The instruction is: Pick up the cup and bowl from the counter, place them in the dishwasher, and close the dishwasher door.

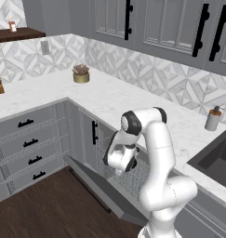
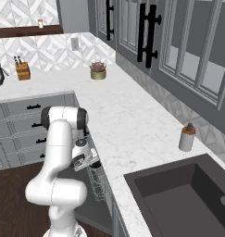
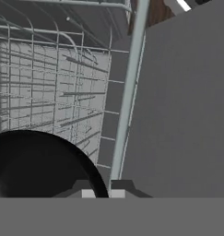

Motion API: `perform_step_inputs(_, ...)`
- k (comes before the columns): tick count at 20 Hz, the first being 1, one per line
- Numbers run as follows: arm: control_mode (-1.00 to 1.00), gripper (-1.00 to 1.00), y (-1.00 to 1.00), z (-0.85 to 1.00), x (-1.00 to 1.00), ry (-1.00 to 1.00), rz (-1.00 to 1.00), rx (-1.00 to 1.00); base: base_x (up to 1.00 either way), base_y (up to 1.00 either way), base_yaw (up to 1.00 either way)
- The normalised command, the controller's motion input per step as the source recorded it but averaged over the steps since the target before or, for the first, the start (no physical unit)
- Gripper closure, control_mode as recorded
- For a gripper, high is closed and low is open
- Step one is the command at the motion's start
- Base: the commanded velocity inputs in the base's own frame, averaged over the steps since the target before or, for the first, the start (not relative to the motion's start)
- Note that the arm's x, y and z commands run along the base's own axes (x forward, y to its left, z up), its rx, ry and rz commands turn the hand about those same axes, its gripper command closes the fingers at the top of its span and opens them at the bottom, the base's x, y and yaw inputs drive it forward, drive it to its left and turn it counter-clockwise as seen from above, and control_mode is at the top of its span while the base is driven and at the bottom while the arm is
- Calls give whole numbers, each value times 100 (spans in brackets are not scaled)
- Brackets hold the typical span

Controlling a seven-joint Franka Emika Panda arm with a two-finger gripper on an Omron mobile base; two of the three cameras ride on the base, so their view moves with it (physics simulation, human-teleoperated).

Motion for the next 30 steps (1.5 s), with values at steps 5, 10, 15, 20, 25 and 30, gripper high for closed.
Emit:
perform_step_inputs(5, -100, -100, 0, -5, -2, -14, 0, 0, 0, 0, 0)
perform_step_inputs(10, -100, -100, 0, 0, 0, -9, 0, 0, 0, 0, 0)
perform_step_inputs(15, -100, -100, 2, 2, -5, -10, 0, 0, 0, 0, 0)
perform_step_inputs(20, -100, -100, 38, 84, -51, -5, 0, 0, 0, 0, 0)
perform_step_inputs(25, -100, -100, 33, 100, -39, -4, 1, 0, 0, 0, 0)
perform_step_inputs(30, -100, -100, 25, 100, -2, -24, 0, 0, 0, 0, 0)
